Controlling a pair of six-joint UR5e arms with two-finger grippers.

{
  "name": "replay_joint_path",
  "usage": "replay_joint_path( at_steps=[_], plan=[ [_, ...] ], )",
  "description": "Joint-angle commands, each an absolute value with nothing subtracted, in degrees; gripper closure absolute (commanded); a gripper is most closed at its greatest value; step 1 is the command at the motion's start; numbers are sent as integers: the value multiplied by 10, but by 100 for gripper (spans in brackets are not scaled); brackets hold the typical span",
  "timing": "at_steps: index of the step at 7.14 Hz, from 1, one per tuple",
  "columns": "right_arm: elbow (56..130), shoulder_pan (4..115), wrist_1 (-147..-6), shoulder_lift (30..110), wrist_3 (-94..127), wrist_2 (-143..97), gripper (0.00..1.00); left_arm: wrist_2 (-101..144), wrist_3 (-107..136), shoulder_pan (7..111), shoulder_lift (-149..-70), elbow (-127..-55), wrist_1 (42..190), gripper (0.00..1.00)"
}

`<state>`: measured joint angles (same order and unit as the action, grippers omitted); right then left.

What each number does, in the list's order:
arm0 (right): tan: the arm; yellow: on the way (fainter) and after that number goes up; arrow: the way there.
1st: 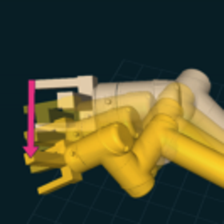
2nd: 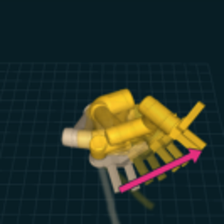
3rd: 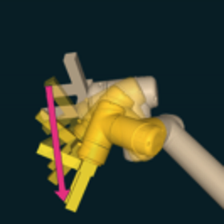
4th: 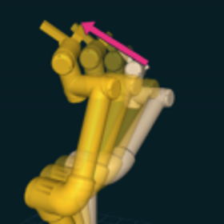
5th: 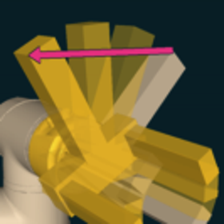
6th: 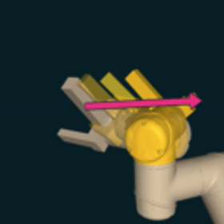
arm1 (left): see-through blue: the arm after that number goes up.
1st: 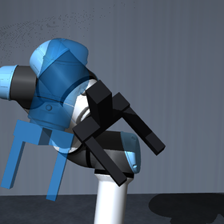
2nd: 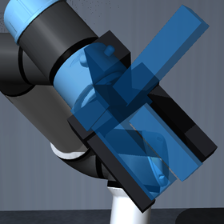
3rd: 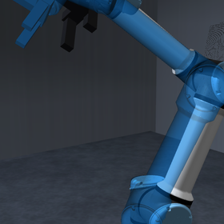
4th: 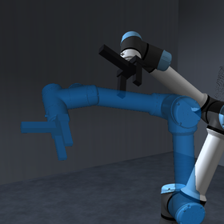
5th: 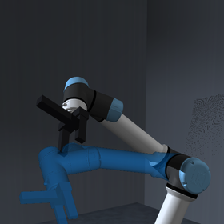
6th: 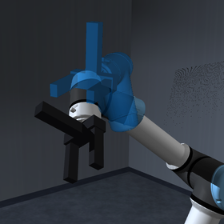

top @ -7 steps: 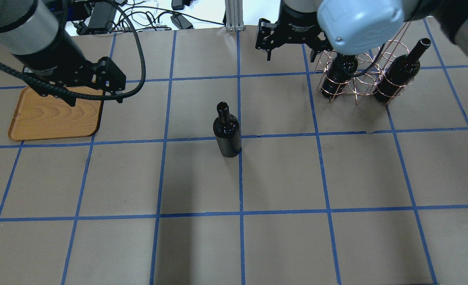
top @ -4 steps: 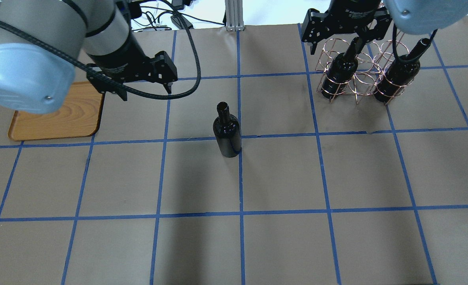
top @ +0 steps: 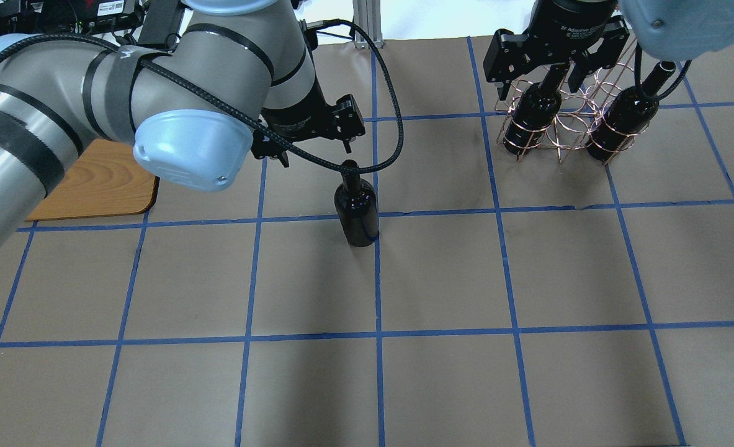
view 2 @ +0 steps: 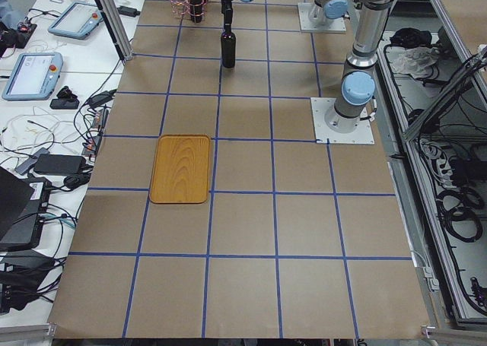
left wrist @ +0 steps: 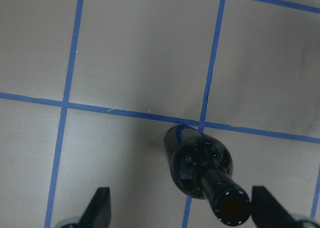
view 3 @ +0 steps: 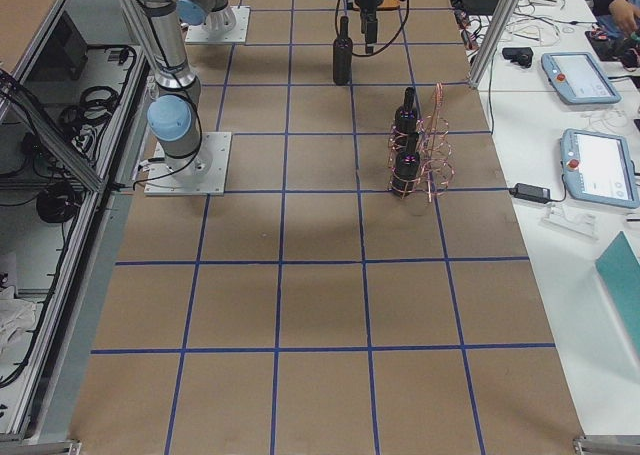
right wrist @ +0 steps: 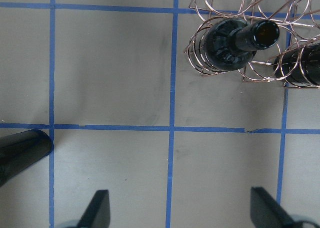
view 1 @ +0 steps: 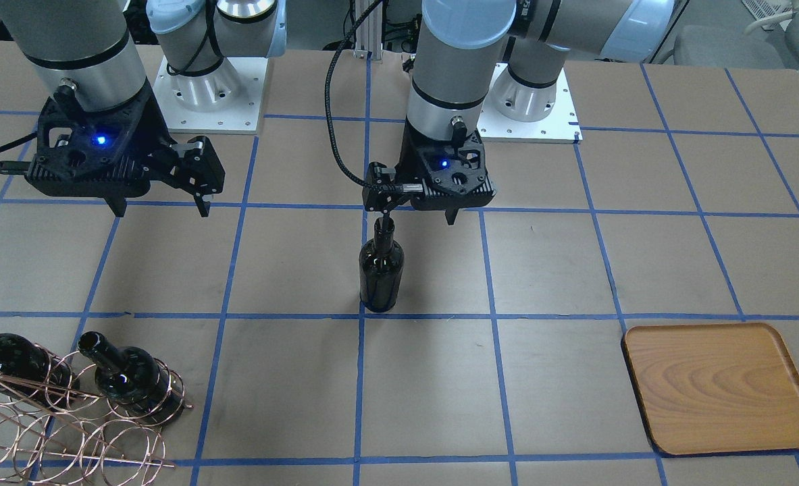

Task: Take wine from basket and place on tray
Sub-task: 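Move the left gripper toward the standing bottle while the right gripper withdraws, then lower the left gripper and grasp the bottle's neck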

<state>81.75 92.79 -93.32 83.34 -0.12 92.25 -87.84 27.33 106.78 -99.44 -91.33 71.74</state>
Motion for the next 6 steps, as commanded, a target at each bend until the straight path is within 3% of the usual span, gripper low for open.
replay_joint_path(
  at_steps=[1, 4, 5, 6],
  plan=[
    [819, 927, -933, 834, -6, 923, 0, -860, 303, 1079, -1017, -913, 703, 0],
    [822, 929, -933, 837, -7, 919, 0, -866, 311, 1096, -1033, -914, 703, 2],
    [822, 930, -933, 837, -6, 919, 0, -866, 324, 1096, -1036, -914, 707, 8],
    [822, 930, -933, 837, -7, 919, 0, -865, 328, 1096, -1037, -914, 705, 27]
  ],
)
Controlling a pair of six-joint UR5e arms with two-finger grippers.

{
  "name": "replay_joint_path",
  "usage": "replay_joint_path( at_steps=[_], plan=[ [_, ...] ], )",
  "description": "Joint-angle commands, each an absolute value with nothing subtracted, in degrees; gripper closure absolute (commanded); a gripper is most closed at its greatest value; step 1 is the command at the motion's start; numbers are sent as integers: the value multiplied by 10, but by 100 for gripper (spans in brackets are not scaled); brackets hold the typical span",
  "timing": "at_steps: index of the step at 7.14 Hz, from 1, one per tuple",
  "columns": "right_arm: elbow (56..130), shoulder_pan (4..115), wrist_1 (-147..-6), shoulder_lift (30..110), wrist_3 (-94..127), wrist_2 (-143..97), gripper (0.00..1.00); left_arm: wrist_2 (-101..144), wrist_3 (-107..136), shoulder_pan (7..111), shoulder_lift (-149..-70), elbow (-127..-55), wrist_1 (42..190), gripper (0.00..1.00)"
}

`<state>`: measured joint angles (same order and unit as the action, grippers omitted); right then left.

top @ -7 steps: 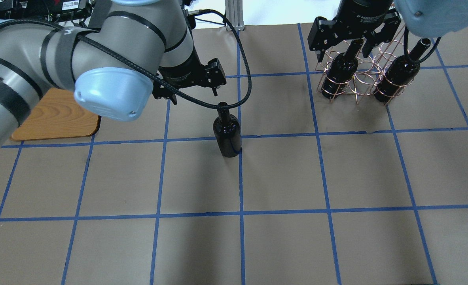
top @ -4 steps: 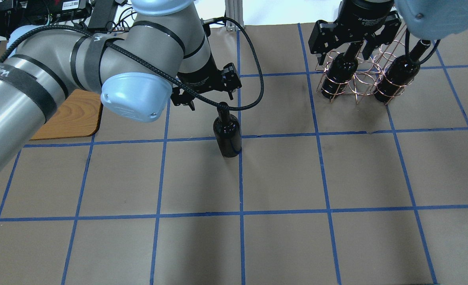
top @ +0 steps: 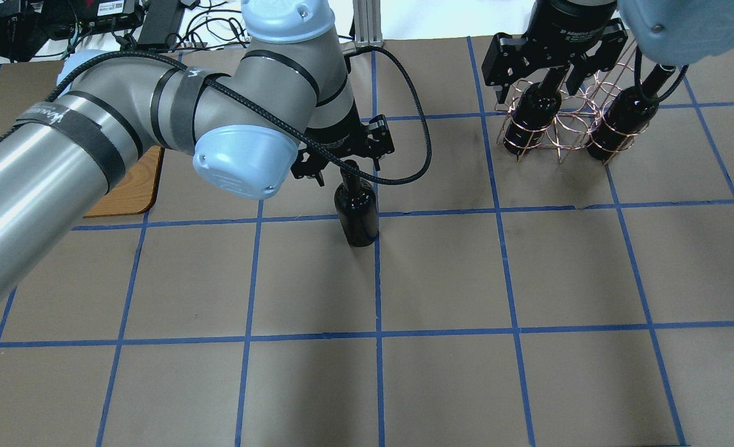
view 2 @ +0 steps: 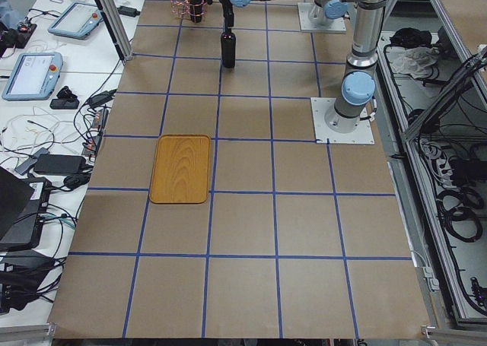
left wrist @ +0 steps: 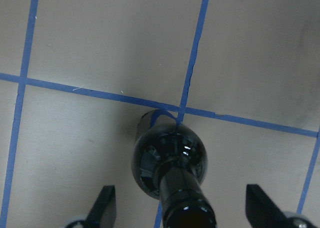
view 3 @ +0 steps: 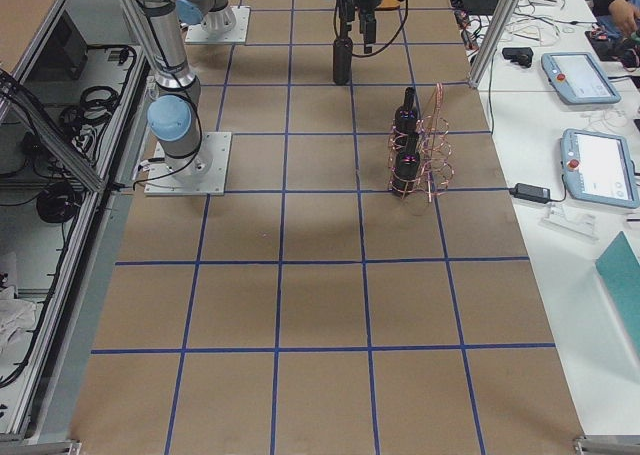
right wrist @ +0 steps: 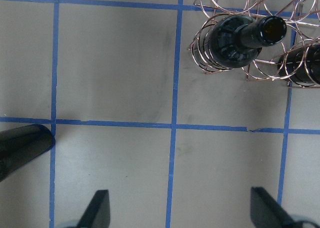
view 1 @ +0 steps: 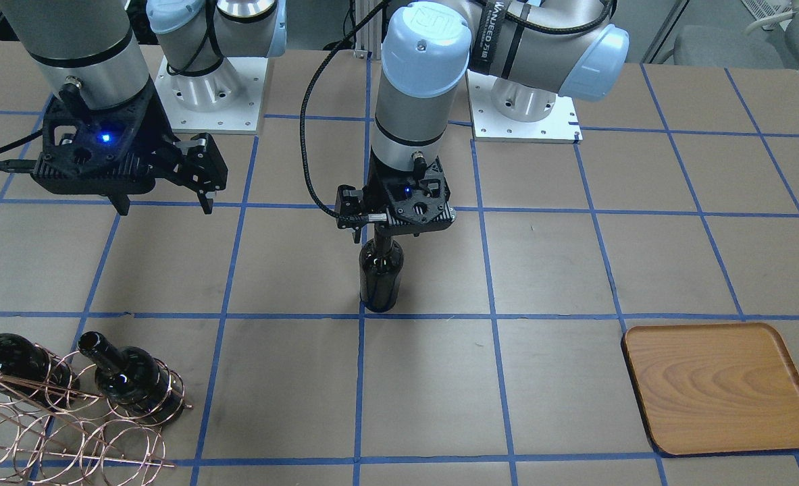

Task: Take wine from basket and place on tray
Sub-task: 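Lower the left gripper and grasp the bottle's neck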

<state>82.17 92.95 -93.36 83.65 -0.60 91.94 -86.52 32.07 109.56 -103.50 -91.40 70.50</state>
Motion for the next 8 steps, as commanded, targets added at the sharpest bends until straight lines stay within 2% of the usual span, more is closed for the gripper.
replay_joint_path(
  at_steps=[1, 3, 4, 5, 8],
  plan=[
    [823, 930, -931, 837, -4, 921, 0, -861, 328, 1096, -1038, -914, 705, 35],
    [845, 929, -935, 839, -4, 925, 0, -862, 328, 1104, -1043, -914, 701, 40],
    [845, 929, -934, 842, -4, 925, 0, -864, 326, 1109, -1043, -914, 702, 46],
    [846, 929, -934, 842, -4, 927, 0, -867, 327, 1111, -1042, -915, 702, 85],
    [846, 929, -935, 842, -4, 927, 0, -868, 327, 1113, -1024, -915, 713, 92]
  ],
)
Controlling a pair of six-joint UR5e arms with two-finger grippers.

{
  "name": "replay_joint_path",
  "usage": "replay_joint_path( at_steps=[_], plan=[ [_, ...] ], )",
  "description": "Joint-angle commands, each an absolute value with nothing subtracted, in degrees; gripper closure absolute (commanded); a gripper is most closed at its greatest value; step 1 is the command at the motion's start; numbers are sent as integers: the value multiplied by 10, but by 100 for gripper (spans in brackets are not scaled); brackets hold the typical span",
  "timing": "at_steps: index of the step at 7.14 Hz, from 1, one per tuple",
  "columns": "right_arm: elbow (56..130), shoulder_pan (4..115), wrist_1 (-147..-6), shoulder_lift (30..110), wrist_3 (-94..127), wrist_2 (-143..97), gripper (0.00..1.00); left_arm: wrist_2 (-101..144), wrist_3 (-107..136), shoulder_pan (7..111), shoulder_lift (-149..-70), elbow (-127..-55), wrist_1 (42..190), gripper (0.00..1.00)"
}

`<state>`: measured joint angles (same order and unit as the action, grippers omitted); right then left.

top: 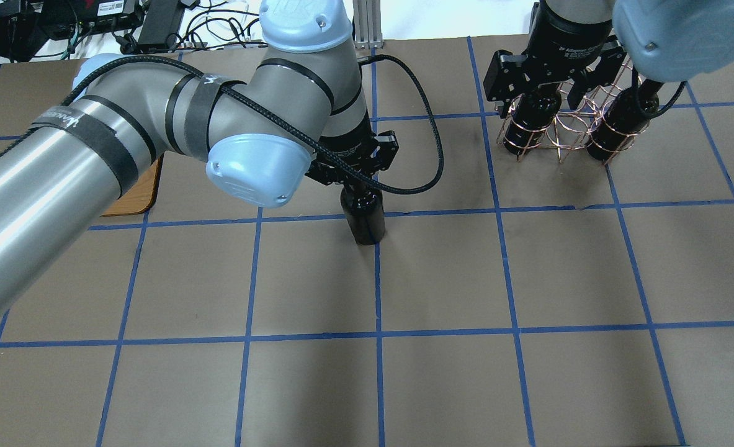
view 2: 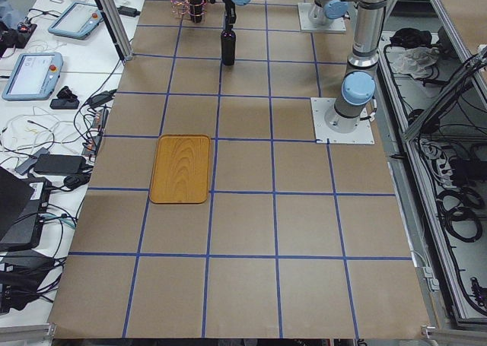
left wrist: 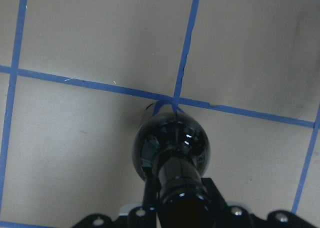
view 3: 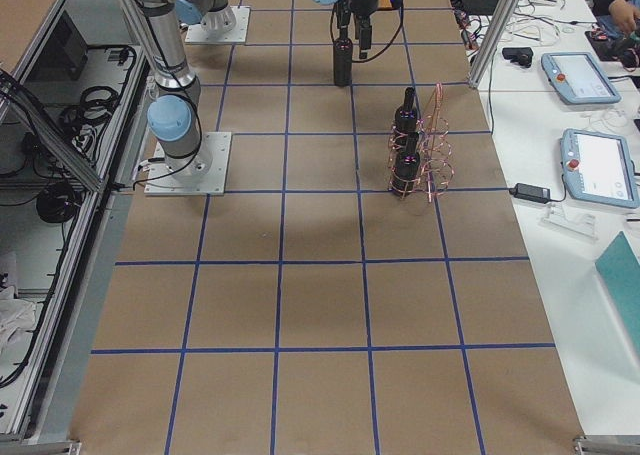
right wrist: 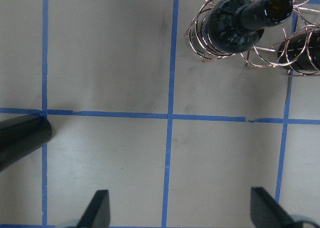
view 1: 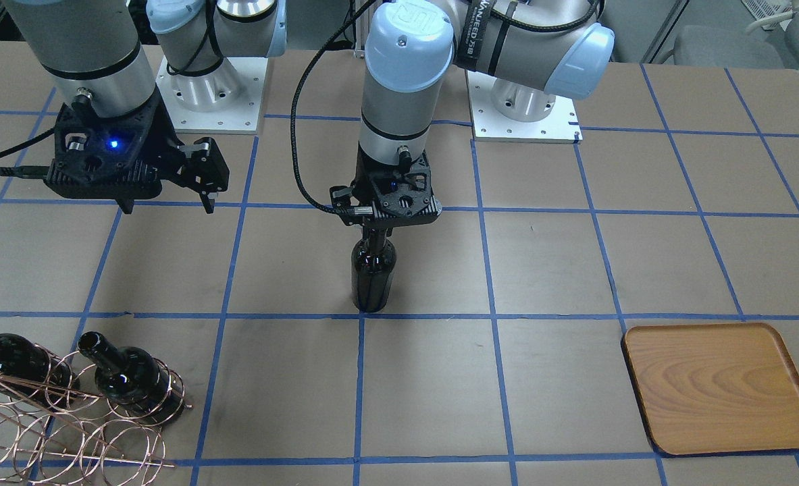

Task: Take wine from basket and place on tray
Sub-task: 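Lift the bottle and carry it over the wooden tray with the left gripper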

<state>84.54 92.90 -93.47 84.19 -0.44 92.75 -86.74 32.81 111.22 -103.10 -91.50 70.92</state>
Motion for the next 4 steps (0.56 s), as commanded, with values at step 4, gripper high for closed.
replay_joint_path(
  at_steps=[4],
  plan=[
    [846, 929, -941, 842, -4, 927, 0, -913, 252, 1103, -999, -908, 736, 92]
  ],
)
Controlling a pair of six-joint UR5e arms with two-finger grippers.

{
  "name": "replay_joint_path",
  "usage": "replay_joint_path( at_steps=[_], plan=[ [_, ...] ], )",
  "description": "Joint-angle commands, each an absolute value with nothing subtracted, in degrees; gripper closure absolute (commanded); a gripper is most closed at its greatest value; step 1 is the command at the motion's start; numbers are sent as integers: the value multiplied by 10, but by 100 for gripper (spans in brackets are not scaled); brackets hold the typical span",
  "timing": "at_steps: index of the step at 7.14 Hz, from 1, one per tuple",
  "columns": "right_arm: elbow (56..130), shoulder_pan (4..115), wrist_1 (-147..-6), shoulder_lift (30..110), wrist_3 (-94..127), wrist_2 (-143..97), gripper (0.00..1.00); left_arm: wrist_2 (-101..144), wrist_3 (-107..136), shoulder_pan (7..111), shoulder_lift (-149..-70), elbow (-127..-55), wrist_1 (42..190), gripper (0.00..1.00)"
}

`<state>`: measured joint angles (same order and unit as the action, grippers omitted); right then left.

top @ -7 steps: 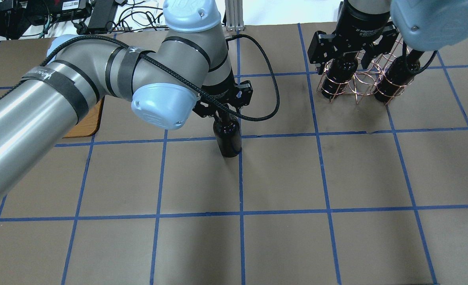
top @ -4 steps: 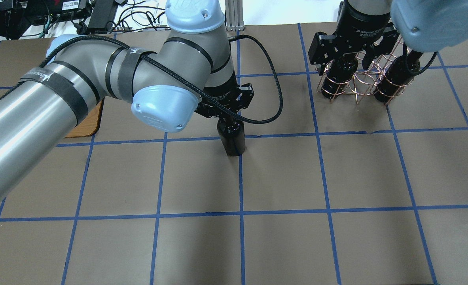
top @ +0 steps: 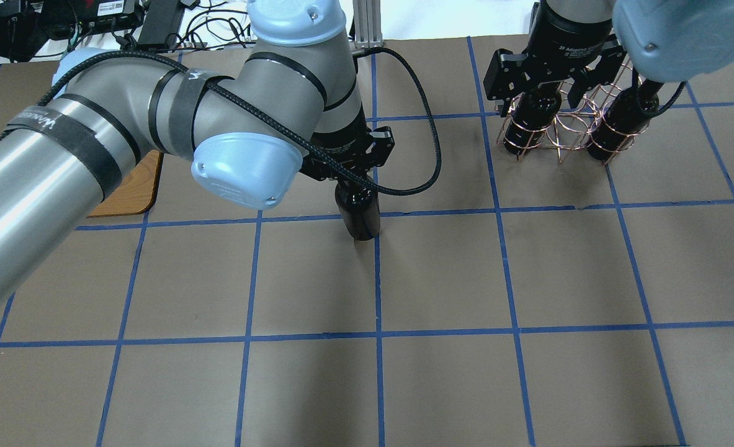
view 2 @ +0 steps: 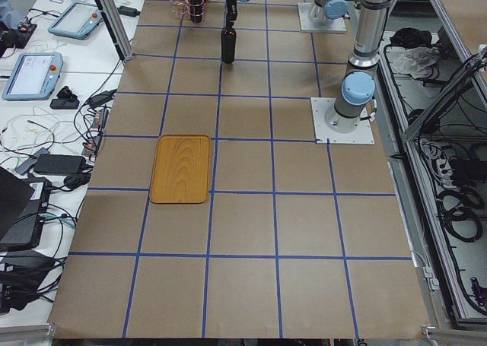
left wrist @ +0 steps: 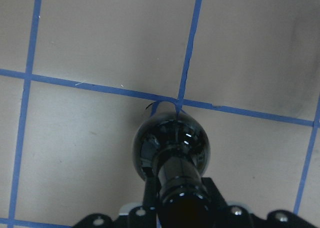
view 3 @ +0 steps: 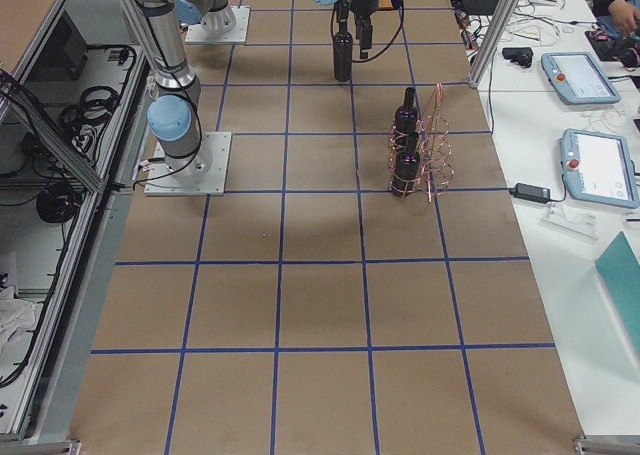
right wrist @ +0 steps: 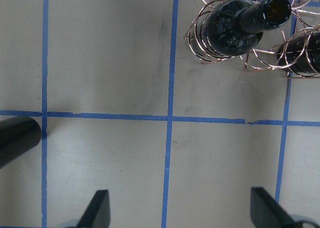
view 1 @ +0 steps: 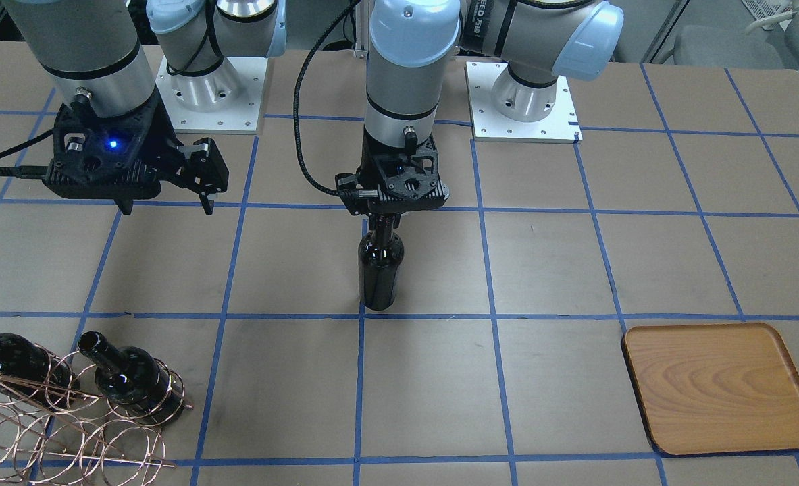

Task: Take wine from basket and place on tray
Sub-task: 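Lift the bottle and carry it over the wooden tray with the left gripper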

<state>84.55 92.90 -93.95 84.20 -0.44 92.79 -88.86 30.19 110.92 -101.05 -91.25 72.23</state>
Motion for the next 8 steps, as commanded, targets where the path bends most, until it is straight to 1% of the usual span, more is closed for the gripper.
replay_joint_path(
  at_steps=[1, 5, 7, 8],
  plan=[
    [846, 929, -942, 842, -4, 927, 0, -930, 169, 1073, -988, -905, 768, 99],
    [846, 930, -940, 842, -2, 927, 0, -926, -5, 885, -970, -885, 781, 100],
    [846, 929, -933, 843, -4, 929, 0, -924, -127, 785, -980, -861, 787, 100],
    [846, 929, -934, 843, -4, 928, 0, -878, -192, 722, -989, -841, 821, 100]
  ],
)
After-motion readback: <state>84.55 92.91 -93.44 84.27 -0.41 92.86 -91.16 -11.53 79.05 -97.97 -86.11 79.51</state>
